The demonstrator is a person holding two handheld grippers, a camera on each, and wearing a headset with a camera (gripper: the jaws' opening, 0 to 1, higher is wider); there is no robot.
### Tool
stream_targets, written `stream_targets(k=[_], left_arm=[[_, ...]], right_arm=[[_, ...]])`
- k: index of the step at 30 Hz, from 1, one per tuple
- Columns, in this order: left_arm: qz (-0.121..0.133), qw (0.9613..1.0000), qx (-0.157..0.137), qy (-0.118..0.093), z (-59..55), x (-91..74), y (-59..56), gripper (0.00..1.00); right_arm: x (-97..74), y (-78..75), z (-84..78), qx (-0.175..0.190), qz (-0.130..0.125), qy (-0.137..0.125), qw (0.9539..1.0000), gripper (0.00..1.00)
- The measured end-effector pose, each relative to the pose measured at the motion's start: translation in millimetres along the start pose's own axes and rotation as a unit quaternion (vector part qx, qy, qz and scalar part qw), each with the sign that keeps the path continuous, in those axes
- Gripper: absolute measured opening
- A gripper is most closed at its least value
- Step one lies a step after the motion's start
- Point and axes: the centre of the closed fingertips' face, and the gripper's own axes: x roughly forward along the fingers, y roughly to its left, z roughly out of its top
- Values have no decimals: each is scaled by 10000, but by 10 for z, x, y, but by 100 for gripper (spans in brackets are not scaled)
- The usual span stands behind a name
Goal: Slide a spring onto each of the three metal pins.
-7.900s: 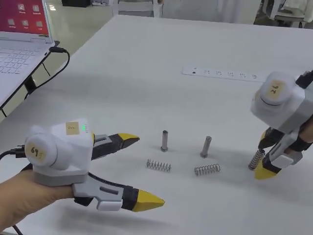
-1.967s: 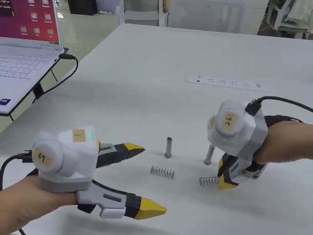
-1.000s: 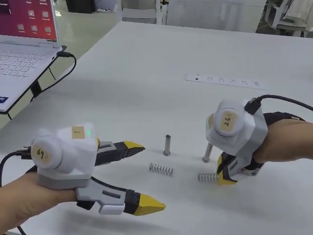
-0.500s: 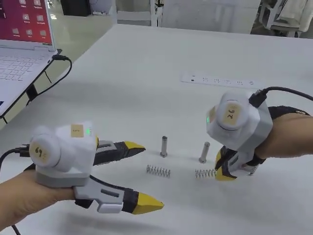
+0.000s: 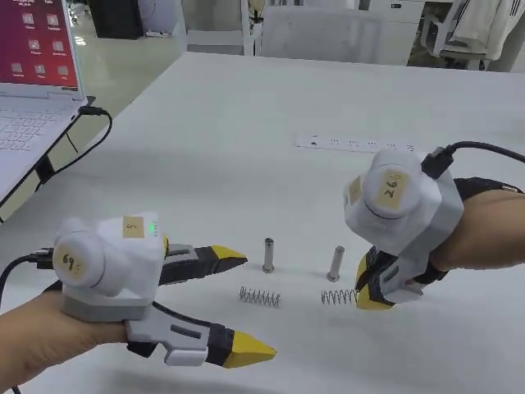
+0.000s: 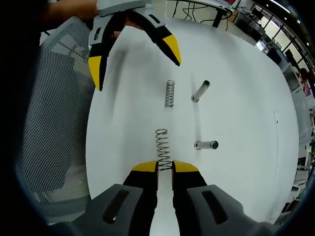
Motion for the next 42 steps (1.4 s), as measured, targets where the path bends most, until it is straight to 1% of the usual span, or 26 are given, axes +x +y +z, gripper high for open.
stream_targets(k=[4, 10, 15, 21, 32, 42], left_arm=[[-72, 10000, 22, 41, -14, 26, -15, 66], [-180, 9998, 89, 64, 12, 69, -52, 65], [-234, 9996, 149, 53, 36, 93, -61, 64], [-305, 9993, 196, 67, 39, 128, -101, 61], [-438, 9986, 276, 130, 19, 201, -165, 55], [-477, 9981, 363, 133, 33, 220, -185, 51]], right_arm=[[-5, 38, 17, 28, 38, -29, 10000, 8], [-16, 84, 58, 42, 74, -88, 9999, 8], [-33, 114, 92, 21, 72, -125, 9999, 8], [-38, 151, 126, -24, 99, -138, 9999, 8], [-59, 188, 206, -83, 114, -216, 9997, 8], [-84, 201, 279, -144, 85, -278, 9995, 8]])
